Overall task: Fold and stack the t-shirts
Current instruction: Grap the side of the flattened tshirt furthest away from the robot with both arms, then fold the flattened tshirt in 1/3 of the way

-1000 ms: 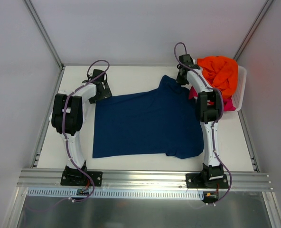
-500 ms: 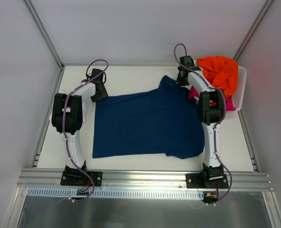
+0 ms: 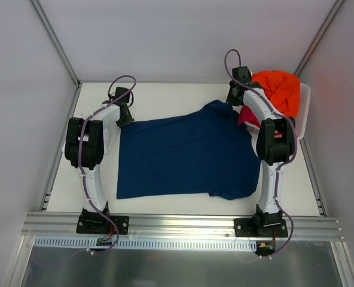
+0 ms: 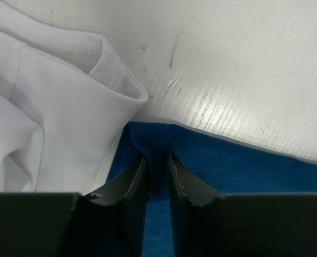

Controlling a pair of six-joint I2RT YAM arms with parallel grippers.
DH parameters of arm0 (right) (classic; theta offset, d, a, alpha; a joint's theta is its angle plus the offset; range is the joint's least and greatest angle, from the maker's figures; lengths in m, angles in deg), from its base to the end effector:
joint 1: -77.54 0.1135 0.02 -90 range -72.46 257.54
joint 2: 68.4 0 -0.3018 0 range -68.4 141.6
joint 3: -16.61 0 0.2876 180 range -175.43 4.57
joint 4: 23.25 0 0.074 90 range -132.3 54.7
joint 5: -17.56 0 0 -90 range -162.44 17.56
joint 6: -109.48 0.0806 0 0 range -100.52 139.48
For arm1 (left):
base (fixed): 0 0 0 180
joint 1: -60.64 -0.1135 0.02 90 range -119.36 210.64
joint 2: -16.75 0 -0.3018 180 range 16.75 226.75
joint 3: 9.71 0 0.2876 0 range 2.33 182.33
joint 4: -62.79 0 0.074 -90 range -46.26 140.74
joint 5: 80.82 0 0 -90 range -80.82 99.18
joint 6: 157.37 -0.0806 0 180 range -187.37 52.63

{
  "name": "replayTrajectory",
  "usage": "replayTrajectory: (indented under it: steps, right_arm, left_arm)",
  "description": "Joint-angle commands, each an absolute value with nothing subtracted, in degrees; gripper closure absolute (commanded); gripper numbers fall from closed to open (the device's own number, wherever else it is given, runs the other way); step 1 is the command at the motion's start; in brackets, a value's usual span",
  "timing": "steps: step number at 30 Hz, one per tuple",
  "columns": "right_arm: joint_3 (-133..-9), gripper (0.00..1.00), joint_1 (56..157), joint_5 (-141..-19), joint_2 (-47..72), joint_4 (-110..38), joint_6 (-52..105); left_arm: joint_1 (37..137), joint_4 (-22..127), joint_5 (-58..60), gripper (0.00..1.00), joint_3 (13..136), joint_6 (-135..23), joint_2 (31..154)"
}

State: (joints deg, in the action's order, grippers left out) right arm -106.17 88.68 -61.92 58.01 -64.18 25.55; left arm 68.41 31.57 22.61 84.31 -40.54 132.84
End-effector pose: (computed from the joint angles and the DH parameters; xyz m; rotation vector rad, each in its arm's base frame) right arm 0.5870 0.1006 0.2307 -0.0133 2.3330 -0.0662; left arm 0.5082 -0.0504 0.1543 -0.5028 2.4136 0.0339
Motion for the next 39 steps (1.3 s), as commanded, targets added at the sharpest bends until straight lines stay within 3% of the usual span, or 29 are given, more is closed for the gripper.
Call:
replayTrajectory:
  steps: [1, 5, 21, 39]
  right_arm:
    - [-104.2, 0.99, 89.0, -60.7, 51.7, -63.6, 24.7]
    - [-100.6, 1.00, 89.1, -60.5, 48.3, -63.8, 24.1]
    - [-88.8, 0.99, 89.3, -56.0, 33.4, -66.2, 22.4]
    - [-74.3, 1.00, 91.2, -51.7, 17.9, -73.2, 23.3]
  left_arm:
    - [67.8, 31.1, 21.8, 0.84, 83.1, -40.4, 128.7]
    - [67.8, 30.6, 22.2, 1.00, 82.6, -40.5, 127.8]
    - [65.3, 28.2, 22.4, 1.00, 80.4, -42.8, 124.0]
    - [62.2, 25.7, 14.8, 1.00, 76.1, -45.6, 124.6]
